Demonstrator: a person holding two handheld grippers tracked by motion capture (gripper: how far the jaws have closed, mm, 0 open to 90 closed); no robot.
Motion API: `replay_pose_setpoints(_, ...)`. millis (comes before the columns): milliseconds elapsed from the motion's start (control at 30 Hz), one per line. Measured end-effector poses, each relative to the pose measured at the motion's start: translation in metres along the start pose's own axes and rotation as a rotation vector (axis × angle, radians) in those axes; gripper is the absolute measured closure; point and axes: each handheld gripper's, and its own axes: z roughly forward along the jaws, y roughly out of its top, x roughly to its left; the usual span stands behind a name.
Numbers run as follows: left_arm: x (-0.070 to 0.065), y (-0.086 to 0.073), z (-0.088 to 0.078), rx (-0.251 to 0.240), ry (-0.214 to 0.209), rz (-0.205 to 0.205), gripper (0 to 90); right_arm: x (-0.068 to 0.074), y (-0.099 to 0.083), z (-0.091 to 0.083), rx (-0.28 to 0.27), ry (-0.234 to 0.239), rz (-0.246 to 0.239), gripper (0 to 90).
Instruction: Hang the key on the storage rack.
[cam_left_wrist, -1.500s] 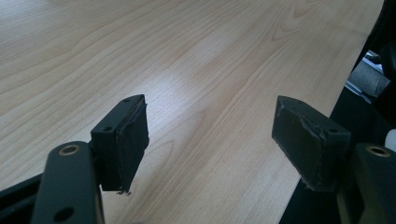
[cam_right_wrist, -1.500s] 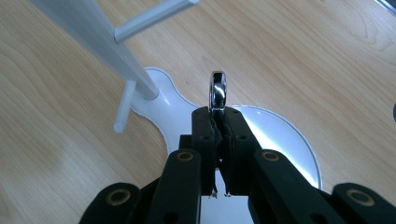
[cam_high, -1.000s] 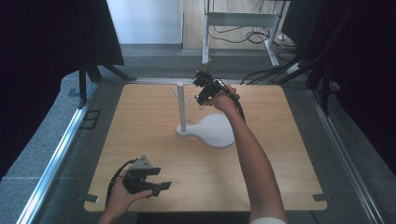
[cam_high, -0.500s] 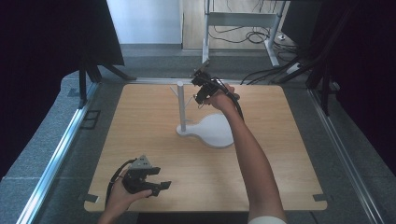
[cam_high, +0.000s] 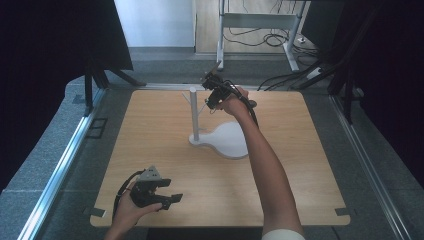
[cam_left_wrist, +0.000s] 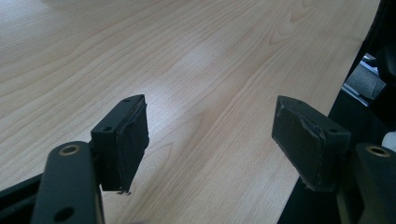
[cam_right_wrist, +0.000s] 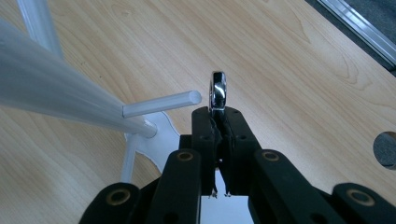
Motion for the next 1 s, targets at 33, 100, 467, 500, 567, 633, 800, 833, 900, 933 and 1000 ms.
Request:
replay_pose_setpoints(33, 0.0000, 0.0000, 0.0000, 0.000, 0.000, 0.000, 27.6, 0.0000, 0.0000, 0.0000, 0.000, 0.000, 0.000, 85.2)
replay_pose_setpoints(100, -0.0001, 0.0001, -0.0004, -0.002, -0.002, 0.000, 27.6, 0.0004, 0.0004, 0.0012, 0.001, -0.001, 0.001, 85.1)
replay_pose_setpoints(467, -0.0021, 0.0005, 0.0022, 0.006, -0.004, 0.003, 27.6, 0.0031, -0.0027, -0.0016, 0.000, -0.006, 0.002, 85.1)
replay_pose_setpoints(500, -0.0023, 0.0005, 0.0025, 0.005, -0.004, 0.005, 27.6, 0.0029, -0.0032, -0.0015, -0.002, -0.007, 0.001, 85.1)
replay_pose_setpoints(567, -0.0025, 0.0006, 0.0025, 0.006, -0.004, 0.005, 27.6, 0.0031, -0.0035, -0.0011, -0.002, -0.011, 0.000, 85.1)
replay_pose_setpoints(633, -0.0026, 0.0007, 0.0026, 0.006, -0.005, 0.006, 27.6, 0.0038, -0.0036, -0.0004, -0.001, -0.010, 0.000, 85.1)
replay_pose_setpoints(800, -0.0021, 0.0004, 0.0023, 0.006, -0.005, 0.006, 27.6, 0.0058, -0.0030, -0.0002, -0.004, -0.015, -0.009, 85.2)
replay_pose_setpoints(833, -0.0022, 0.0004, 0.0023, 0.006, -0.004, 0.003, 27.6, 0.0065, -0.0027, -0.0004, -0.001, -0.015, -0.007, 85.1)
replay_pose_setpoints(900, -0.0020, 0.0004, 0.0024, 0.007, -0.004, 0.003, 27.6, 0.0070, -0.0027, -0.0007, -0.002, -0.019, -0.007, 85.1)
replay_pose_setpoints(933, -0.0019, 0.0004, 0.0026, 0.007, -0.005, 0.006, 27.6, 0.0072, -0.0028, -0.0009, -0.006, -0.020, -0.012, 85.1)
replay_pose_setpoints(1000, -0.0022, 0.0005, 0.0029, 0.008, -0.004, 0.006, 27.6, 0.0076, -0.0028, -0.0010, -0.006, -0.020, -0.013, 85.1)
